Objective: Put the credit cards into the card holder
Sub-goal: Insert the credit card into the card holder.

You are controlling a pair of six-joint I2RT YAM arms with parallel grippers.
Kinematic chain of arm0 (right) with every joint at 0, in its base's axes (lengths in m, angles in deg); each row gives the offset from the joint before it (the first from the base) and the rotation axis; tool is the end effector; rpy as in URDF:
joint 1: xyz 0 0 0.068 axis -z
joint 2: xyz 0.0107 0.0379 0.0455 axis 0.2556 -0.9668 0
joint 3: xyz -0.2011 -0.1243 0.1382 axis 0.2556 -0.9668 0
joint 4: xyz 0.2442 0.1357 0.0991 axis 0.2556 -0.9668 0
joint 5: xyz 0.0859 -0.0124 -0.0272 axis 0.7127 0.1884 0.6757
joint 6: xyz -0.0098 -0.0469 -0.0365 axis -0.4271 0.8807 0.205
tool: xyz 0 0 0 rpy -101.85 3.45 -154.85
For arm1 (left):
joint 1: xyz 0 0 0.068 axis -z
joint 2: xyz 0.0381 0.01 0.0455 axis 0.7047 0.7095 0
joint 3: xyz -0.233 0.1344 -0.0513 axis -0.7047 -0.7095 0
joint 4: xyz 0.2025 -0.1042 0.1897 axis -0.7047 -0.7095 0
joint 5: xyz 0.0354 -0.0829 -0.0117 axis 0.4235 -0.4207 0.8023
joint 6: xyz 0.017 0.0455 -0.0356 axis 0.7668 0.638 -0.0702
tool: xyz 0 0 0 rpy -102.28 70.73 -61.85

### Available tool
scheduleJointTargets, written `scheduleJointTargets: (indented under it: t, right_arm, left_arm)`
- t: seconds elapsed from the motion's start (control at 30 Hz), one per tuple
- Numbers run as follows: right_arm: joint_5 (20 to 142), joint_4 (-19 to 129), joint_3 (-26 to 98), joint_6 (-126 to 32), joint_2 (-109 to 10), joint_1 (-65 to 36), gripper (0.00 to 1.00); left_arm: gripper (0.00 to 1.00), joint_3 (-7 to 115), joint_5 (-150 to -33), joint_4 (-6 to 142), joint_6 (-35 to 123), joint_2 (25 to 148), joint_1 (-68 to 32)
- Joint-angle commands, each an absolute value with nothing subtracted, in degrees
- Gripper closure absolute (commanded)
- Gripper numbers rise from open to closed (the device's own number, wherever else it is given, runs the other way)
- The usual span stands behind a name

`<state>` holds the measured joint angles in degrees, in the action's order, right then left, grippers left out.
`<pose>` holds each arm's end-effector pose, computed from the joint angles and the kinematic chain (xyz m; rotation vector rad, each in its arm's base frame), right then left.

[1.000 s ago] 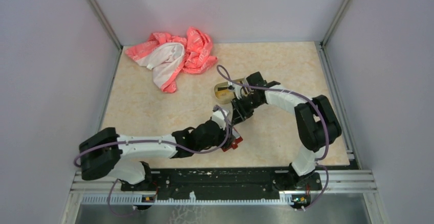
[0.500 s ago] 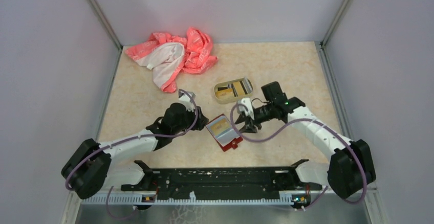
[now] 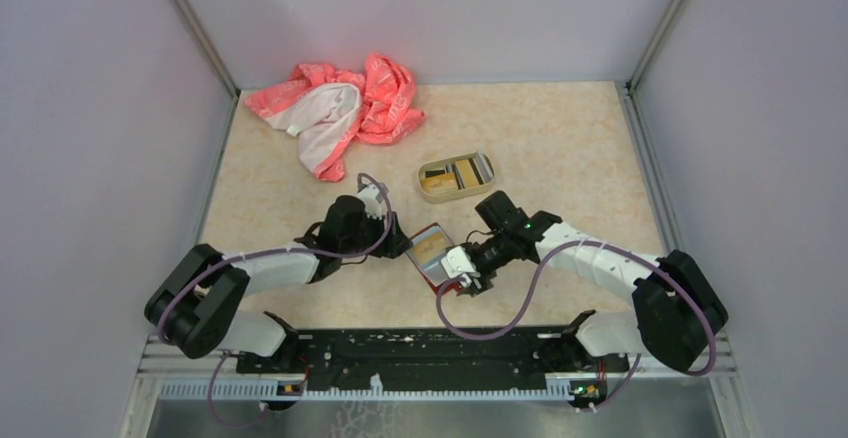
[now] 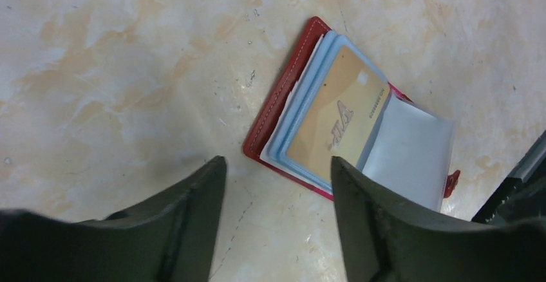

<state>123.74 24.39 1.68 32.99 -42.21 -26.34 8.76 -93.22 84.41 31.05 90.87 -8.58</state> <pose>0.1743 0.1975 0.1751 -2.0946 1.0510 0.8913 0.2275 -0.1762 0.1187 0.3402 2.2448 -0.7740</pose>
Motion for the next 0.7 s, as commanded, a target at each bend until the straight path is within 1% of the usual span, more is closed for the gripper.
scheduleJointTargets:
  t: [0.0,0.03,0.1,0.13,0.23,0.3,0.37,0.47,0.57,0.67]
  right_arm:
    - [122.15,27.56,1.65,35.43,-41.36,-26.68,0.44]
    - [121.93,27.40,1.51,36.00,-40.98,-26.69,0.43]
    - [120.69,27.82,1.40,37.02,-40.60,-26.67,0.41]
    - [120.09,27.44,1.62,37.30,-40.52,-26.68,0.41]
    - [118.44,25.70,1.57,38.21,-39.52,-26.68,0.41]
    - [117.29,27.27,0.03,38.64,-38.12,-26.66,0.39]
    - [117.32,29.35,-0.83,38.69,-38.05,-26.68,0.38]
    - [117.73,28.68,0.52,37.57,-40.42,-27.47,0.40]
    - [114.63,31.96,0.42,33.90,-41.51,-28.37,0.43]
    - [113.63,34.51,-0.48,32.53,-41.98,-28.97,0.43]
  left_arm:
    - [0.28,3.81,-97.66,93.78,27.77,88.61,-10.43]
    - [0.22,2.88,-97.64,95.33,26.49,87.83,-10.81]
    - [0.04,2.57,-97.88,94.41,24.60,85.41,-11.04]
    - [0.02,2.11,-97.58,94.73,24.19,84.21,-11.02]
    - [0.01,-1.99,-93.31,99.80,20.57,82.13,-11.04]
    - [0.01,-2.70,-93.99,100.50,21.63,81.50,-11.03]
    - [0.03,-0.57,-93.99,94.90,23.82,80.69,-10.98]
    - [0.12,3.30,-90.40,84.78,26.30,81.28,-11.00]
    - [0.24,5.63,-90.64,82.82,28.41,83.90,-11.06]
    - [0.31,8.67,-92.84,81.93,30.07,88.02,-11.05]
